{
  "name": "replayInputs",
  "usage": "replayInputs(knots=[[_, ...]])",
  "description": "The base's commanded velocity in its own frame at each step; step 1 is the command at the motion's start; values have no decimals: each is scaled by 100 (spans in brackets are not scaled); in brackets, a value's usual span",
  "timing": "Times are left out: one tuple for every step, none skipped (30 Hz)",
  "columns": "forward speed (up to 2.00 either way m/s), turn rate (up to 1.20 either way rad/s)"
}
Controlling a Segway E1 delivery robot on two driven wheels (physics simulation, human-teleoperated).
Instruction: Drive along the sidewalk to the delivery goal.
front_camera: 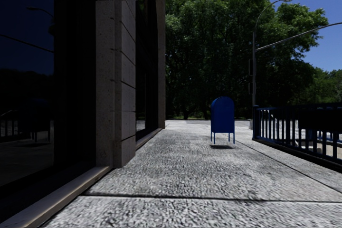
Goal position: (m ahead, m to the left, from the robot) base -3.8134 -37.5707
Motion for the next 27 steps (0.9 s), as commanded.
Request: replayInputs(knots=[[200,-17],[200,-17],[200,-24],[200,-26],[200,-26],[200,-27],[200,-27],[200,-27],[200,-27],[200,-27],[200,-27],[200,-27],[200,-27],[200,-27],[200,-27],[200,-27],[200,-27],[200,-27],[200,-27],[200,-27],[200,-27],[200,-27],[200,-27],[200,-27],[200,-27],[200,-27],[200,-27]])
